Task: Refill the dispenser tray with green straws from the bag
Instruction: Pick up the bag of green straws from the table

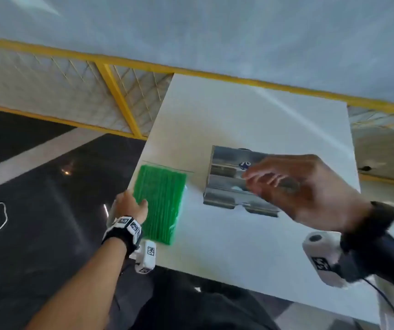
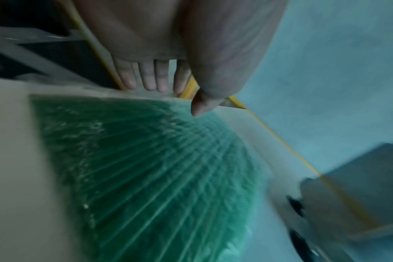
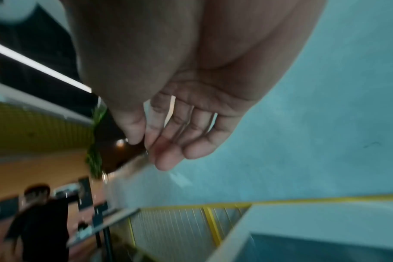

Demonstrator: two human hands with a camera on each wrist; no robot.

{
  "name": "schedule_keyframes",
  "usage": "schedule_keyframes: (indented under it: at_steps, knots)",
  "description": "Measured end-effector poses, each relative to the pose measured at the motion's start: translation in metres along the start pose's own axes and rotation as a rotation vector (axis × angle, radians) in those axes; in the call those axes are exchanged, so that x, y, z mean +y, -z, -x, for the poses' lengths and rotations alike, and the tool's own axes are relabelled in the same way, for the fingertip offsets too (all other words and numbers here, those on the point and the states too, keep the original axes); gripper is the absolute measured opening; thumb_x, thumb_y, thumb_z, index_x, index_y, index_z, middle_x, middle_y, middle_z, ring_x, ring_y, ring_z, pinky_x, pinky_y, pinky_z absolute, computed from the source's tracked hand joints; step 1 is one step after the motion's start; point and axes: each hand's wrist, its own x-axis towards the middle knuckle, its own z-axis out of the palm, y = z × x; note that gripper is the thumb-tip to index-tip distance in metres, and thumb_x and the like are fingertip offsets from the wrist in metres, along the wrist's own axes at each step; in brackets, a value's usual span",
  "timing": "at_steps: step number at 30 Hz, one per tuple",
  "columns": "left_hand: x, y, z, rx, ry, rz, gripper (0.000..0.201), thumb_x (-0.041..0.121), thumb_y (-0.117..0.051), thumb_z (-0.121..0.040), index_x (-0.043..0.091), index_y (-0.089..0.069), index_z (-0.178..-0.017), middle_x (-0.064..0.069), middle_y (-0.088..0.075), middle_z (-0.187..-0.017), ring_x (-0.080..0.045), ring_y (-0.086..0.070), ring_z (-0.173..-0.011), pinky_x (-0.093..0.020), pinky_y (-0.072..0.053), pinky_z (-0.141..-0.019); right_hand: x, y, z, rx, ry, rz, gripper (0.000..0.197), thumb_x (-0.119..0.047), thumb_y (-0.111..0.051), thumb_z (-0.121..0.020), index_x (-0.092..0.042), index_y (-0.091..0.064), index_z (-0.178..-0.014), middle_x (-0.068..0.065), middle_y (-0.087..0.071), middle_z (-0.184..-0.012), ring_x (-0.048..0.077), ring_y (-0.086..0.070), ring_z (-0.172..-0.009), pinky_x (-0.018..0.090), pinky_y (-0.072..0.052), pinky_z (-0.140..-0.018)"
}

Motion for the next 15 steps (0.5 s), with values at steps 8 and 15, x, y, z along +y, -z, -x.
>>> schedule_keyframes:
  at_steps: [8, 15]
  knots:
    - [-0.011, -0.012, 0.004, -0.060, 0.175, 0.051, 0.032, 0.036, -0.069, -0.085, 0.009, -0.070, -0.103, -0.018, -0.062, -0.119, -0.042, -0.061, -0.110, -0.039, -0.050, -0.085, 0.045, -0.091, -0.004, -0.098, -0.165, 0.079, 0.020, -0.024, -0.063, -0.098, -0.019, -0.071, -0.116, -0.015, -0.065, -0.104, 0.007, -0.067, -0.079, 0.018, -0.055, -0.071]
    - [0.010, 0.019, 0.009, 0.142, 0.081, 0.510, 0.011, 0.010, -0.057, -0.080, 0.004, -0.058, -0.089, -0.012, -0.061, -0.081, -0.028, -0.055, -0.067, -0.033, -0.042, -0.057, 0.049, -0.108, -0.019, -0.044, -0.216, 0.057, 0.027, -0.022, -0.061, -0.099, -0.018, -0.068, -0.124, -0.003, -0.067, -0.115, 0.007, -0.068, -0.085, 0.016, -0.054, -0.073]
